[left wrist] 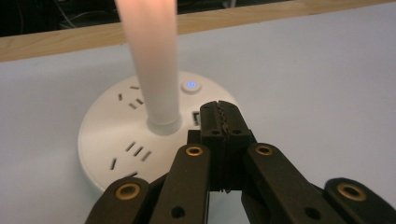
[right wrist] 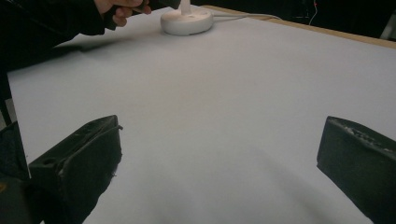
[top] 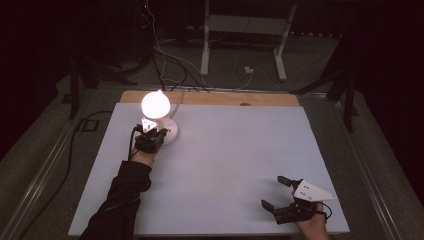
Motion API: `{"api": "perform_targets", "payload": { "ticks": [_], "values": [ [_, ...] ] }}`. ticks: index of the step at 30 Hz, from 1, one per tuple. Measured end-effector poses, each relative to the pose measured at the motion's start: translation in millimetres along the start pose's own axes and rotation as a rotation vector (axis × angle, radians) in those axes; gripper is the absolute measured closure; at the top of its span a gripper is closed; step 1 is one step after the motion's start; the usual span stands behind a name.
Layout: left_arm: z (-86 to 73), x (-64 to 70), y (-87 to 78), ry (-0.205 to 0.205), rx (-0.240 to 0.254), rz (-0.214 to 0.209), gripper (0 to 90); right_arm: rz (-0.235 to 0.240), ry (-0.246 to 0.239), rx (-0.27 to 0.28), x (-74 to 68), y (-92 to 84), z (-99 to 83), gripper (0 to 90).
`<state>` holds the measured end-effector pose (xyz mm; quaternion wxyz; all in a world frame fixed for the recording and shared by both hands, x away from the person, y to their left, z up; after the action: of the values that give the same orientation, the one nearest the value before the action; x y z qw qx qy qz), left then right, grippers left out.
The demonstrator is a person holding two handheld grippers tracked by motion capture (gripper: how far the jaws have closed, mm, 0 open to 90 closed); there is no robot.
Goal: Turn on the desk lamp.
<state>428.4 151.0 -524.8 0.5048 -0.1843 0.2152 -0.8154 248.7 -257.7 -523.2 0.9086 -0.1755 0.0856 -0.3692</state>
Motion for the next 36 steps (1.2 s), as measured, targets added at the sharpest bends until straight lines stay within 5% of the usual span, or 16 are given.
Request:
{"api": "perform_targets", "payload": {
  "ticks": [11,28,36],
  "values": [
    [6.1,7.4,-13.5,-0.049,0.001,-0.050,84.2,0.002,-0.003,0.003,-0.6,-0.9,0.9,0.0],
    [7.4,15.0,-39.6,-0.040,-0.004,-0.083,65.8,0.008,-0.001,0.003,-1.1,0.9,1.7,0.0],
    [8.1,13.8,-50.1,-0.063,-0.003,-0.076,34.2,0.009,-0.002,0.005,-1.4,1.3,2.3,0.0]
  ]
}}
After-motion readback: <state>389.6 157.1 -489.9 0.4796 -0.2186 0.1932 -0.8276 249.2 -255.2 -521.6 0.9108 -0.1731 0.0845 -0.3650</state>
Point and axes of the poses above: each handheld gripper's, and its own axes: y roughly forward along the jaws, z roughly out of its top, x roughly to its right, the point moved 5 cm from there along y, roughly forward along the jaws, and after that the axes turned 4 degrees about -z, right-handed, at the moved point
